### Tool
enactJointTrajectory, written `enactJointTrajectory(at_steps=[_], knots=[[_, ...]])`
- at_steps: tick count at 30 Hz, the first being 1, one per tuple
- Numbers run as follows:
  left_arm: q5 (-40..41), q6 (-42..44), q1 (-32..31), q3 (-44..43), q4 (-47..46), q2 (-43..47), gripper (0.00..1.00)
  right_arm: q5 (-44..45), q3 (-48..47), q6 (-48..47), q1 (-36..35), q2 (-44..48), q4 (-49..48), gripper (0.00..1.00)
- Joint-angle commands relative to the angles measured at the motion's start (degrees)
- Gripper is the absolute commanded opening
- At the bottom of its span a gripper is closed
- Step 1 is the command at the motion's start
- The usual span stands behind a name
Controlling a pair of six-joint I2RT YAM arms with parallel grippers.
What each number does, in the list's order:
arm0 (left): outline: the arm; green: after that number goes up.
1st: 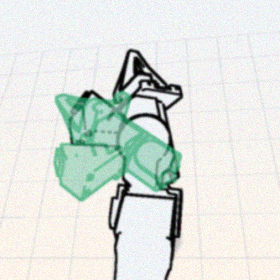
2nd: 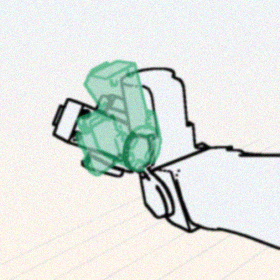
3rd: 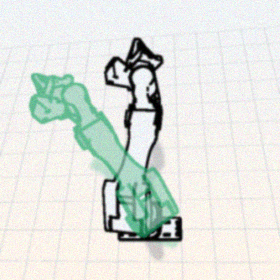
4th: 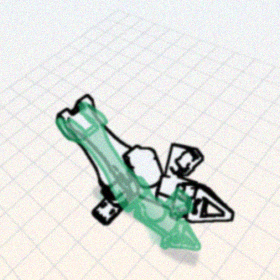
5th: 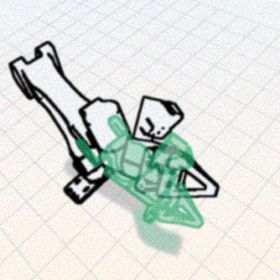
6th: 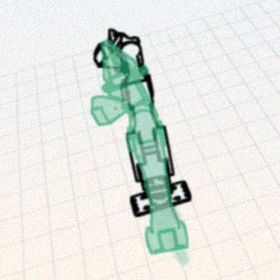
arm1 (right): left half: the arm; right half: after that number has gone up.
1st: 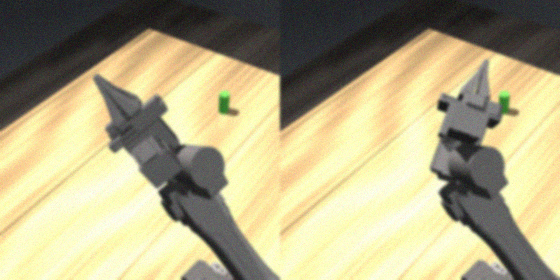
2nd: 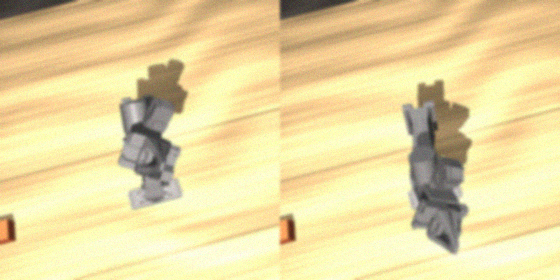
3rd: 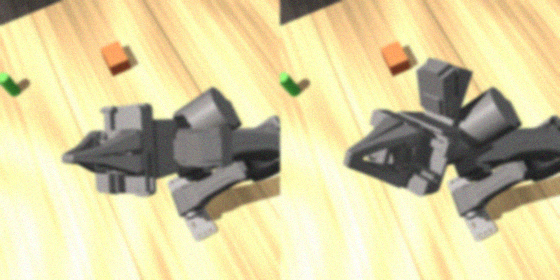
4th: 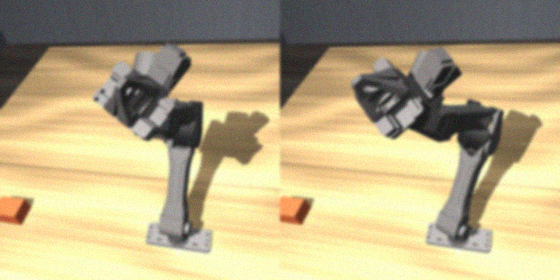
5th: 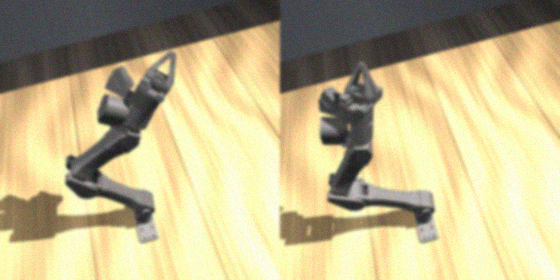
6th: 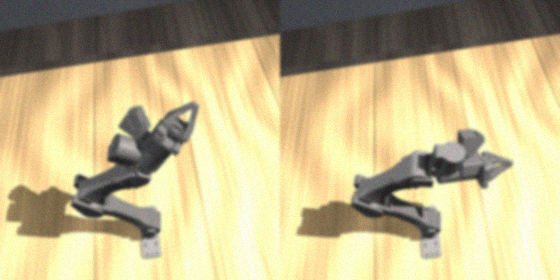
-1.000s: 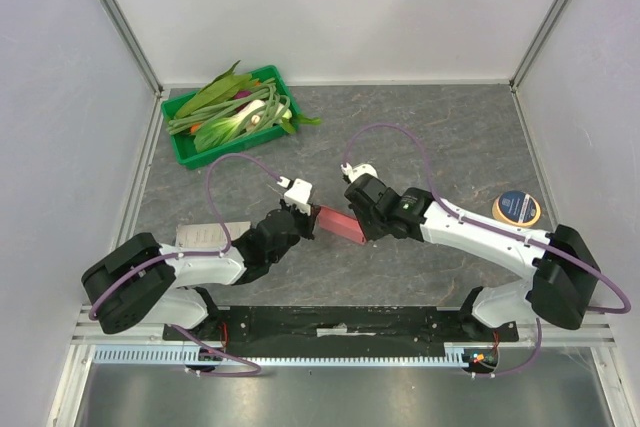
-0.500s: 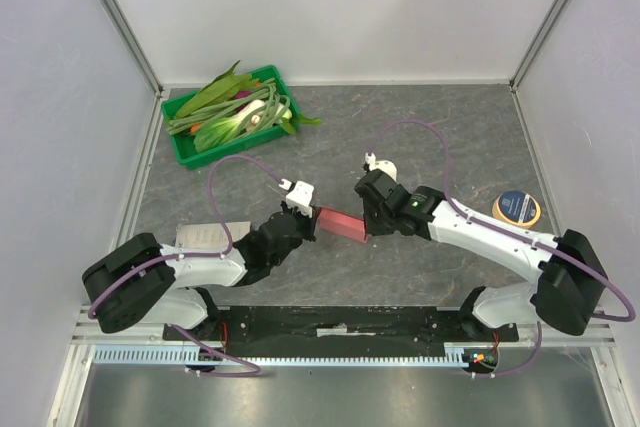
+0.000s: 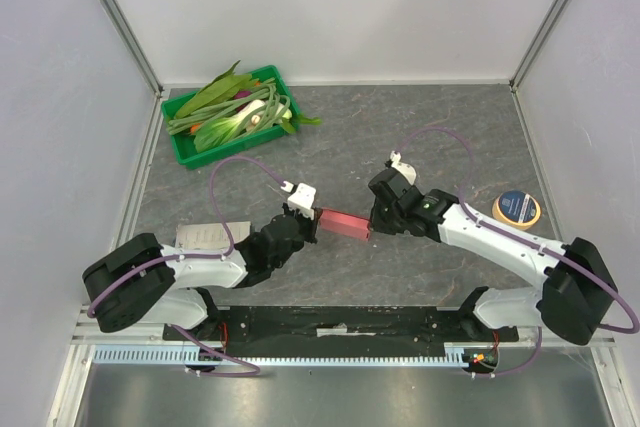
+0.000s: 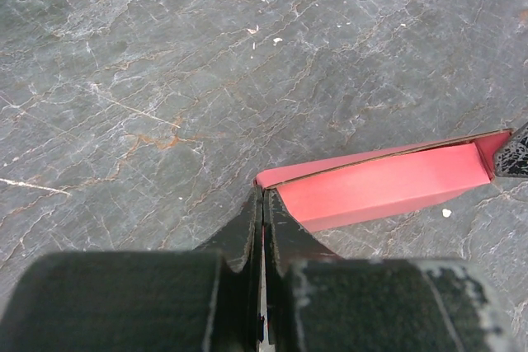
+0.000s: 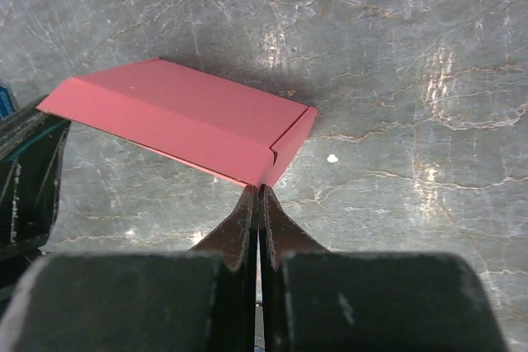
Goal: Fold the paper box
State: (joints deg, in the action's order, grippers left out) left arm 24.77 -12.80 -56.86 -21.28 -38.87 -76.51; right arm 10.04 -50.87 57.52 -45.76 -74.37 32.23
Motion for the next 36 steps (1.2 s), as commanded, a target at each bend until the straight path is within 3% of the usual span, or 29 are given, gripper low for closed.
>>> enactJointTrajectory(at_steps=[1,11,23,32,36], knots=[[-2.7,-0.1,-1.9,0.2,5.9,-2.0,0.02,-3.7,0.6,7.3,0.6,2.7,-10.5,0.00],[-2.1,0.2,-2.2,0.4,5.9,-1.7,0.02,-3.6,1.9,6.9,1.3,2.5,-11.1,0.00],[-1.3,0.2,-2.2,-0.4,6.4,-3.8,0.02,1.5,0.9,-8.6,1.2,4.6,-1.6,0.00],[-1.2,-0.1,-2.2,-0.4,6.7,-3.3,0.02,2.0,2.0,-10.5,1.3,3.4,-2.5,0.00],[-1.0,-2.0,-2.2,-0.1,6.3,-4.0,0.02,1.6,5.7,-10.1,0.7,4.2,-8.7,0.00]])
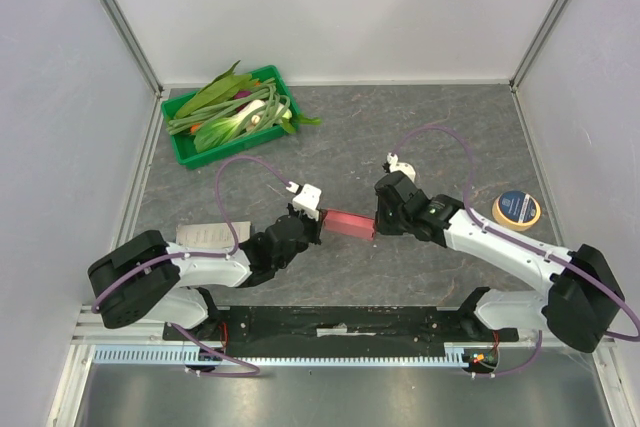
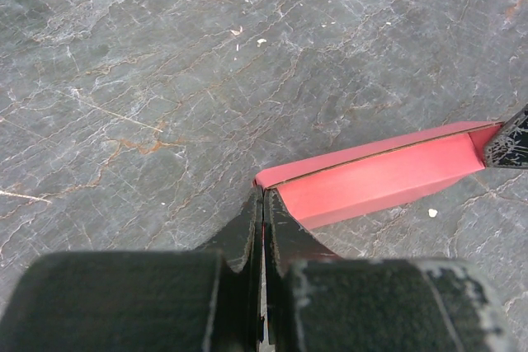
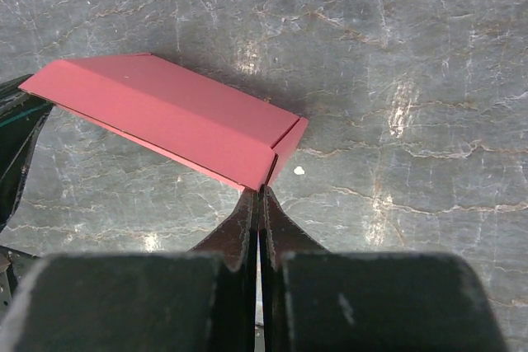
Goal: Fold the paper box
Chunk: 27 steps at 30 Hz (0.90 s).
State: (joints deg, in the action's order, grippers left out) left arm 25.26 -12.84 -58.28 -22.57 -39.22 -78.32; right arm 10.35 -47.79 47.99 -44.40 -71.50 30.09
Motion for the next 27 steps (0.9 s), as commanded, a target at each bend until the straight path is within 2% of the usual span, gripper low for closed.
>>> enactJointTrajectory(at_steps=[1,6,10,16,20,23,27], knots=[[-1.3,-2.3,-0.9,1.5,6.2,-2.4,0.02,2.0,3.2,-1.7,-1.0,1.6,-7.4,0.00],[1.2,-4.6,-1.0,4.1,3.0,-2.1,0.02,10.6,7.9,-6.5,-5.2,2.7,-15.5,0.00],[2.6,-5.3,-1.4,5.1,0.8,-2.9,0.02,8.6,12.5,-10.1,-5.3,3.5,-23.9,0.00],[7.1,-3.9,-3.7,5.3,-1.3,-5.6,0.02,8.5,13.2,-10.5,-5.3,7.0,-24.1,0.00],[9.0,-3.0,-4.7,5.2,-1.5,-6.3,0.02,7.9,11.8,-11.3,-5.3,7.2,-23.6,0.04],[10.3,-2.9,-5.1,5.3,-1.1,-6.2,0.02,6.9,11.1,-11.4,-5.3,7.3,-23.3,0.08],[11.0,-3.1,-5.2,5.1,-0.6,-7.0,0.02,5.6,10.8,-11.5,-5.3,8.7,-22.3,0.26]])
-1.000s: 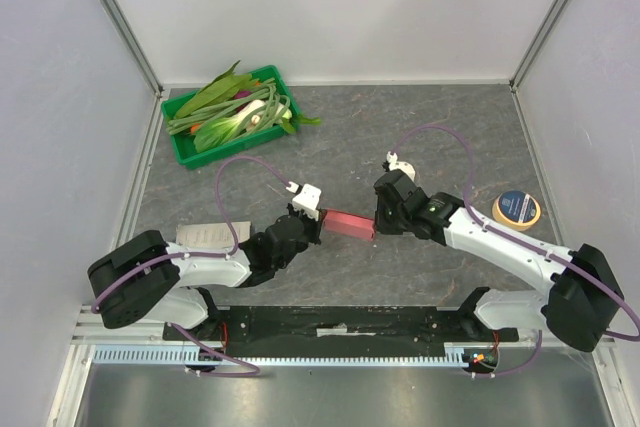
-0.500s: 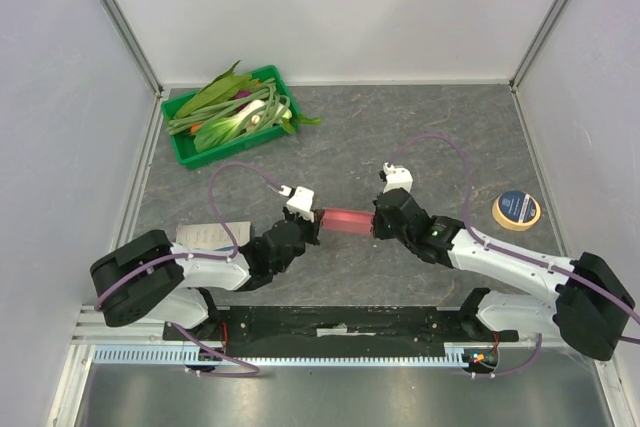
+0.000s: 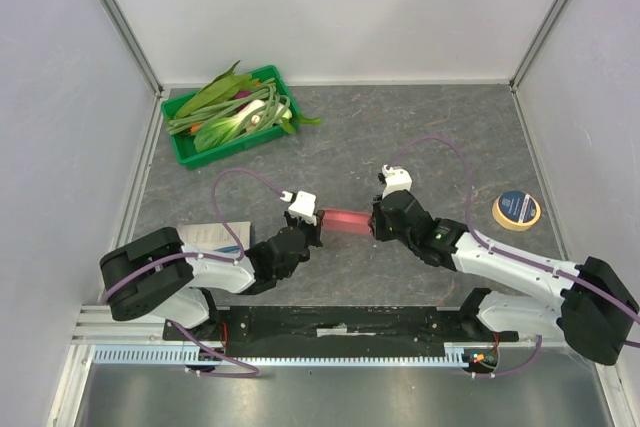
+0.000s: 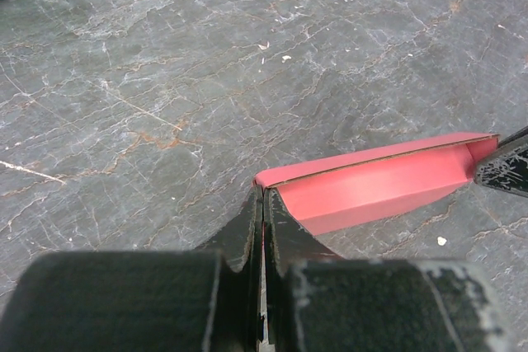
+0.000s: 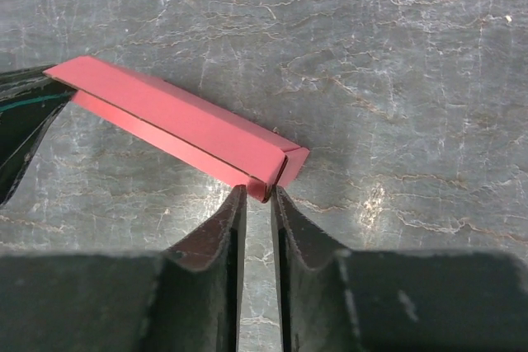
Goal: Fold the paper box
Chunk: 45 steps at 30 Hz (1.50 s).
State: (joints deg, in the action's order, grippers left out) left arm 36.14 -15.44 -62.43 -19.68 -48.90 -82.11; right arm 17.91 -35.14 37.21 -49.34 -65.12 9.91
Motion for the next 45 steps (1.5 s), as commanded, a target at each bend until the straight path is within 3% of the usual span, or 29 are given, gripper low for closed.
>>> enactJointTrajectory(at_steps=[1,6,10,14,19,25,29,38,45], knots=[[0.2,-0.4,-1.0,2.1,9.2,-3.4,0.02,-2.4,-2.0,-0.8,-0.3,2.5,-1.8,0.28],[0.6,-0.5,-1.2,1.7,9.7,-3.9,0.02,-5.5,-3.4,-0.3,-0.2,6.0,2.0,0.46],[0.7,-0.6,-1.4,1.7,10.1,-3.5,0.02,-4.2,-4.4,6.8,3.4,8.2,7.7,0.64],[0.7,-0.5,-1.6,1.4,10.3,-3.5,0.02,-6.8,-4.1,19.0,8.1,8.4,9.0,0.98],[0.8,-0.2,-1.9,0.8,10.8,-3.9,0.02,-13.8,-4.1,31.3,10.6,2.6,4.1,0.98],[0.8,-0.2,-2.0,0.7,10.8,-3.9,0.02,-17.8,5.9,46.3,11.1,1.4,-11.9,0.97],[0.9,-0.1,-2.1,0.7,10.9,-4.0,0.02,-16.2,12.8,54.6,11.5,3.7,-19.0,0.86],[0.8,0.2,-2.3,0.5,10.9,-4.1,0.02,-19.2,18.5,61.1,12.7,2.3,-31.2,0.87],[1.0,0.1,-2.4,0.3,11.5,-3.9,0.02,-18.3,18.9,61.5,12.8,6.3,-29.6,0.95]])
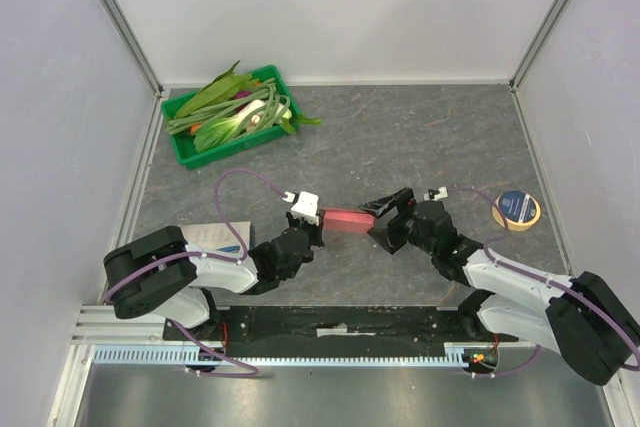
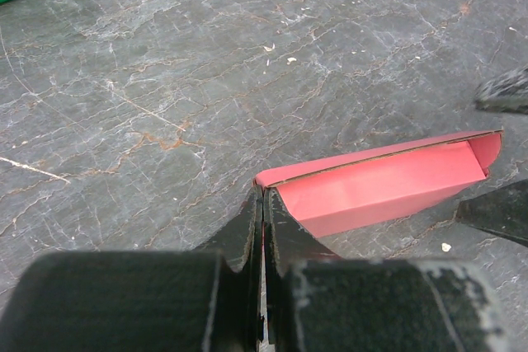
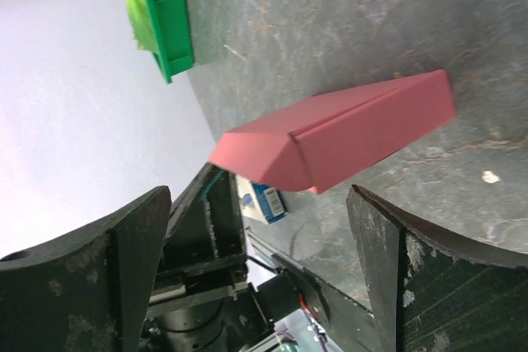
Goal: Fold the paper box
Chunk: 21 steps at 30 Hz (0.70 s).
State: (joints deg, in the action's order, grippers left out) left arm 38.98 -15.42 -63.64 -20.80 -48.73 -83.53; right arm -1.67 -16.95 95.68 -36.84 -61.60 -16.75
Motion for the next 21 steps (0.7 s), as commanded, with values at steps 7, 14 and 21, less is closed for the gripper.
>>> enactJointTrajectory(at_steps=[7,14,21], knots=[[-1.7,0.4,-1.6,0.8,11.8,-3.0,0.02,0.2,2.9,9.6,0.5,-2.5,-9.5,0.85],[-1.5,0.6,-1.8,0.5,11.9,-3.5,0.02,0.9,3.9,10.9,0.5,-4.4,-11.7,0.74],[-1.5,0.4,-1.8,0.4,12.2,-3.3,0.02,1.3,5.9,11.3,0.5,-5.6,-13.7,0.58]])
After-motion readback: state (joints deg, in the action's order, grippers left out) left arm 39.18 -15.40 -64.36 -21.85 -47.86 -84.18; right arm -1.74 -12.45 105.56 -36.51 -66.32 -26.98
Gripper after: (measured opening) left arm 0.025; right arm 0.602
